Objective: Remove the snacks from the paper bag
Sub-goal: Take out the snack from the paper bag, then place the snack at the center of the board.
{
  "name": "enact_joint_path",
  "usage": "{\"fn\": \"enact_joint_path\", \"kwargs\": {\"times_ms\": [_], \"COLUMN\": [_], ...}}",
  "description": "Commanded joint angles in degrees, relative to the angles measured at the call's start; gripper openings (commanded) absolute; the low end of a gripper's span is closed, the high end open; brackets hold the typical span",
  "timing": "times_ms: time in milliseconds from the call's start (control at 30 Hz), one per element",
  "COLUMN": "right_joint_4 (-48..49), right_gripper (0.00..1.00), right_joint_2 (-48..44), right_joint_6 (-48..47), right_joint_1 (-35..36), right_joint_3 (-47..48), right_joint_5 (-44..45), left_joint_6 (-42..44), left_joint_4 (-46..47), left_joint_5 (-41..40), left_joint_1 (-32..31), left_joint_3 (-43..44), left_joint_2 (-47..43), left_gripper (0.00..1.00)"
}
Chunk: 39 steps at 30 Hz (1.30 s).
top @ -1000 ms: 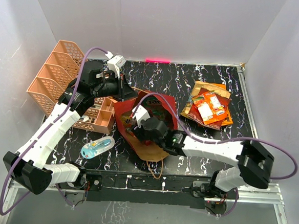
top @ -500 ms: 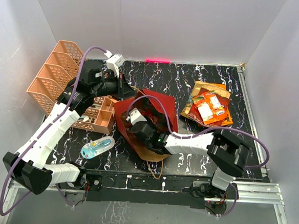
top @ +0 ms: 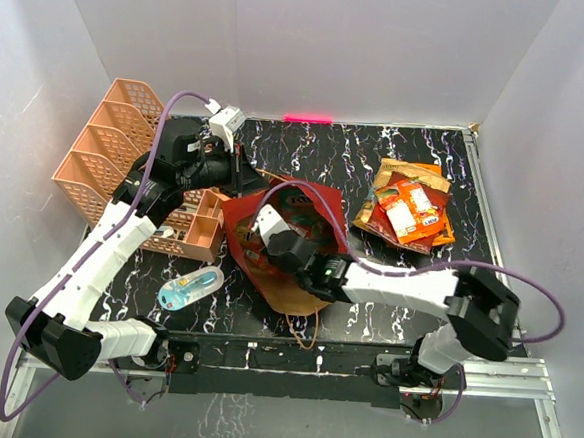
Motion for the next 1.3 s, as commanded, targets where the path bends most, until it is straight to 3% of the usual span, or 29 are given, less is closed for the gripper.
{"fn": "enact_joint_path", "kwargs": {"times_ms": [0, 200, 400, 467, 533, 633, 733, 833, 1000, 1267], "right_joint_4": [1.64, -4.85, -15.47, -15.56, -13.01, -10.48, -8.02, -2.25, -12.61, -14.63], "right_gripper": [0.07, 0.07, 0.07, 0.07, 0.07, 0.07, 0.07, 0.07, 0.07, 0.07], "right_joint_2": [-12.85, -27.61, -38.09, -39.74, -40.35, -37.5, -31.84, -25.49, -17.35, -5.72], "right_joint_6": [-1.53, -4.48, -5.57, -6.23, -6.9, -8.14, -17.27, -28.82, -22.92, -18.6], "right_joint_1": [0.44, 0.49, 0.48, 0.5, 0.49, 0.47, 0.24, -8.22, -29.28, -42.0], "right_joint_3": [-2.37, -2.54, 7.22, 10.84, 13.03, 15.75, 16.65, 15.0, 15.8, 13.95], "right_joint_5": [-12.28, -27.75, -30.43, -26.04, -15.99, 4.52, 26.28, 33.8, 25.49, 19.51], "left_joint_6": [0.57, 0.44, -0.07, -0.36, -0.77, -1.09, -1.03, -0.67, -0.66, -0.7], "left_joint_4": [-0.42, -0.41, 0.01, 0.31, 0.58, 0.6, -0.15, -0.86, -0.78, -0.67], "left_joint_5": [0.24, 0.19, 0.24, 0.4, 0.41, 0.53, 0.54, -0.02, 0.14, 0.36], "left_joint_1": [0.08, 0.08, 0.08, 0.04, 0.07, 0.1, 0.08, 0.08, 0.08, 0.08], "left_joint_3": [1.22, 1.22, 1.13, 1.14, 0.97, 1.17, 1.48, 1.57, 1.51, 1.27], "left_joint_2": [-1.42, -1.44, -1.22, -1.26, -1.17, -1.05, -1.38, -1.85, -1.94, -1.86], "left_gripper": [0.0, 0.0, 0.0, 0.0, 0.0, 0.0, 0.0, 0.0, 0.0, 0.0]}}
